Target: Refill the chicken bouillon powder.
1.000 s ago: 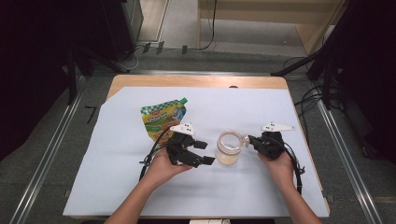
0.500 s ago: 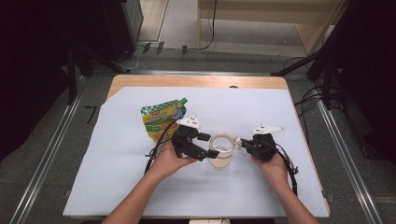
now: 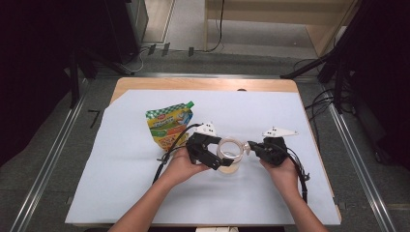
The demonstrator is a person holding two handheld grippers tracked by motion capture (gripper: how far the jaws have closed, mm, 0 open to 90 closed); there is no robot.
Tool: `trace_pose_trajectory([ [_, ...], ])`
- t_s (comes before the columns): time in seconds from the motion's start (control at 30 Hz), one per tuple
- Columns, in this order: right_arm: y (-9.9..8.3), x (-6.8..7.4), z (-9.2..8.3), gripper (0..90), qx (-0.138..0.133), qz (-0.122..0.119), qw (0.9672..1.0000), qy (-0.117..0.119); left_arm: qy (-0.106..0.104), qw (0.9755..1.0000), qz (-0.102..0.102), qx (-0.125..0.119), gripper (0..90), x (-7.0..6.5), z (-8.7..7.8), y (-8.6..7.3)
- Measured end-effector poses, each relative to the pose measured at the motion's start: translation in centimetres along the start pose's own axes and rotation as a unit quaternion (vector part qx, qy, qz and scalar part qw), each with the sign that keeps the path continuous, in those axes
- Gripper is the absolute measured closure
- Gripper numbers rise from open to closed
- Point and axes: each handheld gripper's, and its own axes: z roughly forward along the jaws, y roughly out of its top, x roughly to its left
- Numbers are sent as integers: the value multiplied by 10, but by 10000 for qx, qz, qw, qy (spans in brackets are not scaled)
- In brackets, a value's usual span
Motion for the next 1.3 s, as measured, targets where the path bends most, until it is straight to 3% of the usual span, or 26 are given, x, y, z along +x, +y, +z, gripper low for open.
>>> trace_pose_trajectory([
  [0.03,0,0,0,900,2,5,10000,-9,69,9999,89,25,90,-2,2,0],
  [0.37,-2,2,0,900,11,27,10000,-74,130,9998,137,-34,90,-2,5,0],
  [0.57,-3,3,0,900,-9,29,9999,-110,281,9992,267,9,101,-7,3,3],
  [0.73,-3,3,0,900,0,30,9999,-114,450,9976,524,-1,115,-11,-1,7],
  [0.93,-3,4,0,900,-2,8,9999,-115,433,9979,475,19,120,-12,-3,8],
  [1.17,-3,3,0,900,0,24,9999,-112,440,9974,565,50,126,-13,-5,16],
  [1.3,-3,4,-1,900,1,47,9999,-112,307,9986,428,-91,130,-12,-8,23],
])
